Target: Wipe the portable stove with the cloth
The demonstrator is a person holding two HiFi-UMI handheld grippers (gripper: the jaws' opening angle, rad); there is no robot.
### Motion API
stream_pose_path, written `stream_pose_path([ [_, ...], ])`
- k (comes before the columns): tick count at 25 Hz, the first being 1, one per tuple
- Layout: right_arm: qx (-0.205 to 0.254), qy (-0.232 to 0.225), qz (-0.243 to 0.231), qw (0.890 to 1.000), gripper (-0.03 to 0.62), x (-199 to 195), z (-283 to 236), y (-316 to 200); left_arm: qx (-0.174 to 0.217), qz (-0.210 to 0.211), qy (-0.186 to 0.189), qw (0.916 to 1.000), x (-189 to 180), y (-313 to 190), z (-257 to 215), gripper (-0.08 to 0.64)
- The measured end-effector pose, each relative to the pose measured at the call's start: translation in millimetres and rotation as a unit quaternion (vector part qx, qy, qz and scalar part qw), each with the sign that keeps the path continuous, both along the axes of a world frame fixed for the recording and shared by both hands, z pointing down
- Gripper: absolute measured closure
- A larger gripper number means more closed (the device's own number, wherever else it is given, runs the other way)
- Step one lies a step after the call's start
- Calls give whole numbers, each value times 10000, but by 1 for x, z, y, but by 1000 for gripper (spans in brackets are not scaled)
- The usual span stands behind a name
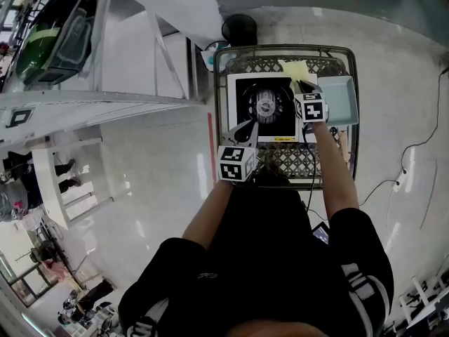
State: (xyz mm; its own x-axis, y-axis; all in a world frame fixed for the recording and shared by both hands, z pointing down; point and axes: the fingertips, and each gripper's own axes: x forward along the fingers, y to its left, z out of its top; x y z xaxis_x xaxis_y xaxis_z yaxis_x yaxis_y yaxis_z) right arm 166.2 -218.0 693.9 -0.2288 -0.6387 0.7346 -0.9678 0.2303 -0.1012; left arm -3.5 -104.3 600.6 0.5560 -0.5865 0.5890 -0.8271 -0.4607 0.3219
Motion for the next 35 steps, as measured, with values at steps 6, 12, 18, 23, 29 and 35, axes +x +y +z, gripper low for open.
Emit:
stream_pose_path([
  [6, -96, -41, -112, 9999, 571, -4, 0, 19, -7, 151, 0, 9999, 8, 5, -2, 538],
  [12, -97, 1, -232, 9997, 571, -7, 1, 36, -29, 223, 28, 9997, 14, 11, 0, 538],
  [18, -130, -38, -230, 9996, 571, -10, 2, 56, -20, 350, 27, 9994, 20, 18, 0, 538],
  [23, -156, -92, -185, 9997, 571, -11, 1, 71, -37, 435, 35, 9990, 26, 25, 1, 538],
  [29, -271, -155, -202, 9993, 571, -14, 2, 94, -56, 541, 29, 9985, 31, 34, 3, 538],
  [35, -366, -242, -157, 9989, 571, -16, 3, 112, -56, 631, 2, 9980, 34, 38, 3, 538],
])
